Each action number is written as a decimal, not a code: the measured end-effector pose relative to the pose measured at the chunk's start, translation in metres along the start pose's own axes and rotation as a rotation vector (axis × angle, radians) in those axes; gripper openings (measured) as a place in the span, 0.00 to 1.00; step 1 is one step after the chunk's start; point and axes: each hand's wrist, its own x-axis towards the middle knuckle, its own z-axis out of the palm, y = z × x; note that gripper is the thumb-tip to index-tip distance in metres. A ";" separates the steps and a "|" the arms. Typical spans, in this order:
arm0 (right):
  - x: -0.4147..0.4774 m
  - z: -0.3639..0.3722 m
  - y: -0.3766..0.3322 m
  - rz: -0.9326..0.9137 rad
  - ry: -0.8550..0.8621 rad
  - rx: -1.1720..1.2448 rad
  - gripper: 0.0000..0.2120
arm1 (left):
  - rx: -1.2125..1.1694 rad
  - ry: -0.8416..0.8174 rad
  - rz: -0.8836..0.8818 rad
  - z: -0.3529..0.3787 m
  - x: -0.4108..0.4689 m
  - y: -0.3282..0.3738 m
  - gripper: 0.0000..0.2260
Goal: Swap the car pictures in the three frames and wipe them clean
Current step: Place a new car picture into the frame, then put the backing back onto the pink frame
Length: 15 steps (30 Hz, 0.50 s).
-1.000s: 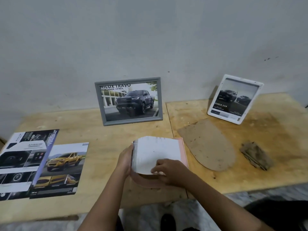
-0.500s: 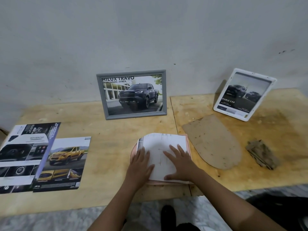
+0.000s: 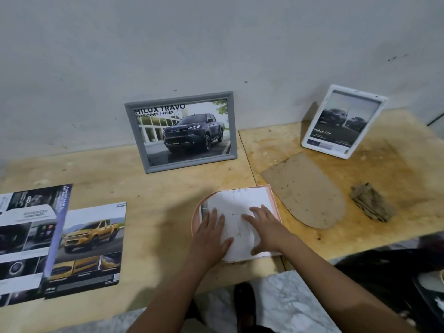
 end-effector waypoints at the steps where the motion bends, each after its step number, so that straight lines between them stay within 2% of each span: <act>1: 0.001 -0.001 -0.002 0.013 -0.004 -0.009 0.49 | 0.009 -0.017 0.009 -0.001 0.001 -0.001 0.33; 6: 0.006 0.001 -0.012 0.052 -0.017 -0.026 0.48 | 0.045 -0.029 0.011 -0.002 0.000 -0.001 0.31; 9: 0.007 0.002 -0.007 0.026 -0.019 -0.039 0.46 | 0.008 0.098 -0.002 0.000 -0.002 0.005 0.29; 15: 0.018 -0.005 0.024 -0.191 0.087 -0.060 0.26 | -0.037 0.167 -0.118 -0.004 0.010 0.037 0.24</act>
